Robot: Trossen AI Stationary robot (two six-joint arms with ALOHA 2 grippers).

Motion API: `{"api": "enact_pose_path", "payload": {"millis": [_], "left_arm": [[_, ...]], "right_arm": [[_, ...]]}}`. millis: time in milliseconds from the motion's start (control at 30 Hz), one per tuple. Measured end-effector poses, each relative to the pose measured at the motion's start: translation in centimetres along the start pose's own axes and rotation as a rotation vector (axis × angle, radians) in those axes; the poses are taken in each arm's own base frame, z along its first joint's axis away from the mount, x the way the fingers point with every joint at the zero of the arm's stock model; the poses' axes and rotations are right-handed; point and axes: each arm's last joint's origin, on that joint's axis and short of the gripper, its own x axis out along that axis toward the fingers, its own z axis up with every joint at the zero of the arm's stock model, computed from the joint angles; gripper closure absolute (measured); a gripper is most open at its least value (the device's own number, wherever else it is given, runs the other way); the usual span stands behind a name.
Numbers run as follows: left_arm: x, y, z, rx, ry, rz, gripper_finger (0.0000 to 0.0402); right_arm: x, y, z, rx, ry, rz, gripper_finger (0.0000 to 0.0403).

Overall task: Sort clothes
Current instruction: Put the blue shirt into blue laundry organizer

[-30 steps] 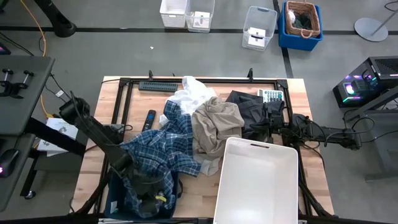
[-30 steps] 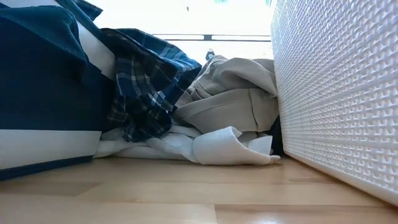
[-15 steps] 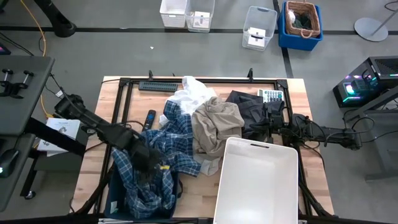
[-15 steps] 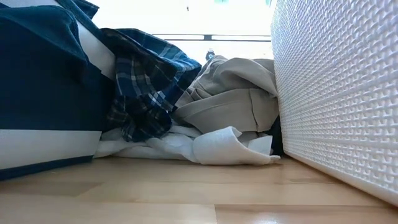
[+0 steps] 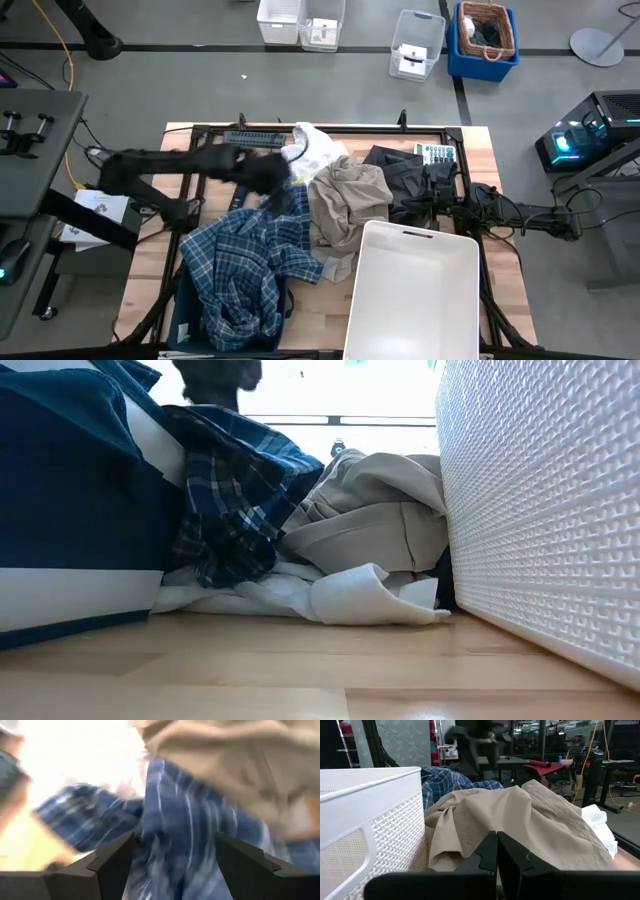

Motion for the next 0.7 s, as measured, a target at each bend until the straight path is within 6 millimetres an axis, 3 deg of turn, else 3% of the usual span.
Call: {"api": "enact_pose_path", "payload": {"millis": [167, 300, 533, 633, 700], "left_arm": [[4.5, 0.5, 2.2, -0.176, 0.062, -0.079, 0.0140], [6.7, -0.6, 1.5, -0.199, 0.128, 0.030, 0.0140], [11.6, -2.8, 0.5, -0.128, 0.233, 0.067, 0.0141], [12.0, -3.1, 0.2, -0.084, 0.260, 0.059, 0.0168], [11.6, -3.3, -0.1, -0.055, 0.279, 0.038, 0.0217]], "right_arm": [[0.0, 0.0, 0.0, 0.000, 0.000, 0.000, 0.0402], [0.0, 0.0, 0.0, 0.000, 0.001, 0.000, 0.0402], [0.0, 0.0, 0.0, 0.000, 0.001, 0.000, 0.0402], [0.0, 0.0, 0.0, 0.000, 0.000, 0.000, 0.0402], [0.0, 0.0, 0.0, 0.000, 0.001, 0.000, 0.0402]]}}
